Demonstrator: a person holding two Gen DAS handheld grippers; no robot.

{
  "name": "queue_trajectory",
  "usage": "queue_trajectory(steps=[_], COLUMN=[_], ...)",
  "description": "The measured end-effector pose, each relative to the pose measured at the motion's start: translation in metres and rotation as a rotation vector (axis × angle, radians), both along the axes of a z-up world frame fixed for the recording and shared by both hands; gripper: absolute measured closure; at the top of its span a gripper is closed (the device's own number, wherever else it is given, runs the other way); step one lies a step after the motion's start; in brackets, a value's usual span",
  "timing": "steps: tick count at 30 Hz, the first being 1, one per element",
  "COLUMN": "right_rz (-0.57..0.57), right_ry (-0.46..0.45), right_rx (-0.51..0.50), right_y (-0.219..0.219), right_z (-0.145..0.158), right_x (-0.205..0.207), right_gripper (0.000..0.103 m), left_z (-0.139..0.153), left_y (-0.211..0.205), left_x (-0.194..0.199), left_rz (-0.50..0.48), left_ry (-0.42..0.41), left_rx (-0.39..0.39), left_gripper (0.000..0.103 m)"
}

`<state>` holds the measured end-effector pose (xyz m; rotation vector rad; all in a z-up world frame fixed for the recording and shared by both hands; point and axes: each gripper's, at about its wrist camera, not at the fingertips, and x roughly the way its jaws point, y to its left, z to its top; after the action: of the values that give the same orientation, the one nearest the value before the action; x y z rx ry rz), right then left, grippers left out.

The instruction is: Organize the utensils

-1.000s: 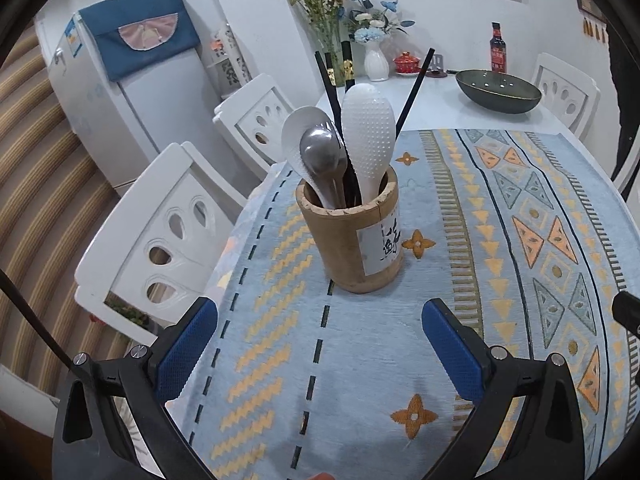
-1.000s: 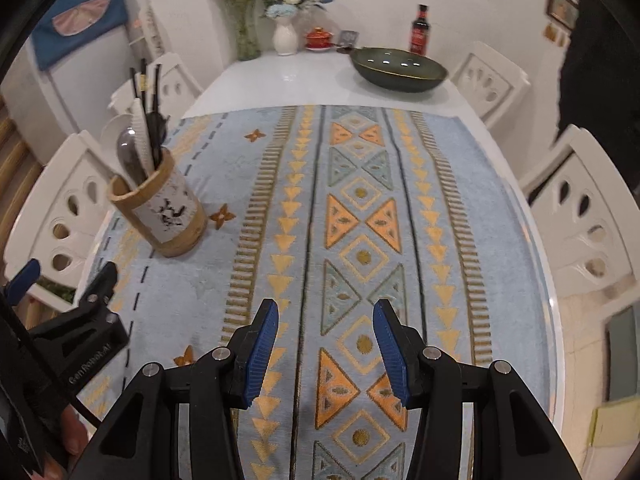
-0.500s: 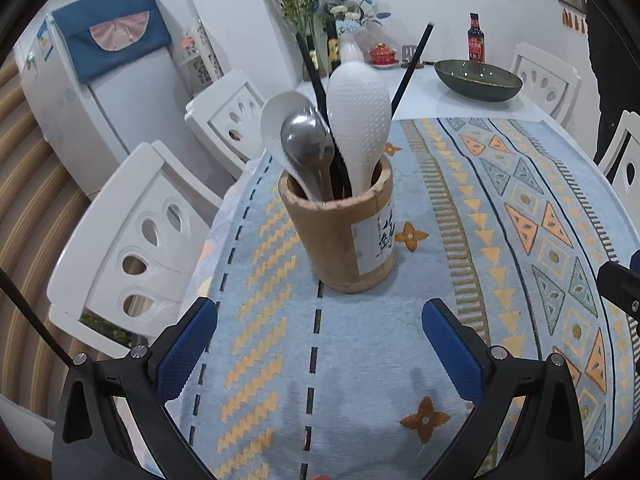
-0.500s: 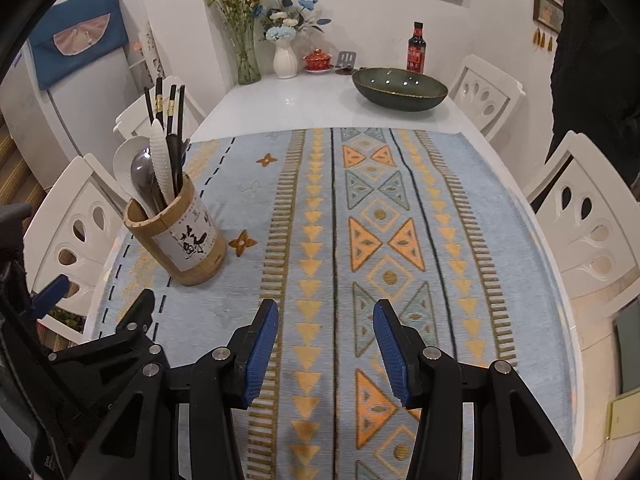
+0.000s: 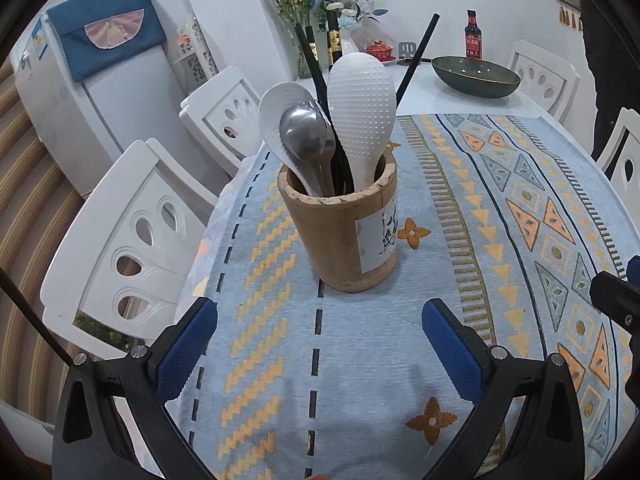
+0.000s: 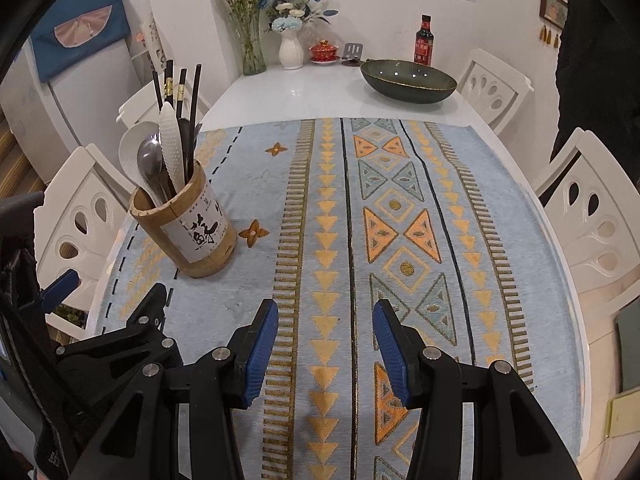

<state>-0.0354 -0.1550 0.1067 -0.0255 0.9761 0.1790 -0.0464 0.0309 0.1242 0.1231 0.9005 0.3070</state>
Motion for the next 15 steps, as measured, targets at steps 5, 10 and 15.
queue_trajectory(steps=[5,10,15], right_rz=[-0.017,-0.028,-0.021], right_ry=[0.006,0.013,-0.01], right_rx=[-0.006,0.003,-0.048], right_y=[-0.0023,-0.0053,-0.0063], right_z=[-0.0017,-0.0028,-0.0011], right_x=[0.0003,0.0031,0.0075], right_gripper=[0.041,0.039,0.039], left_z=[-0.0003,-0.0034,-0.0055], left_y=[-0.0003,-0.0005,-0.0006], left_x=[-0.0005,-0.001,-0.0009], left_rz=[0.0,0.001,0.001], left_ry=[0.002,0.009,0.012], left_rx=[0.001,0.008,0.016], left_gripper=[0.0,0.0,0.0])
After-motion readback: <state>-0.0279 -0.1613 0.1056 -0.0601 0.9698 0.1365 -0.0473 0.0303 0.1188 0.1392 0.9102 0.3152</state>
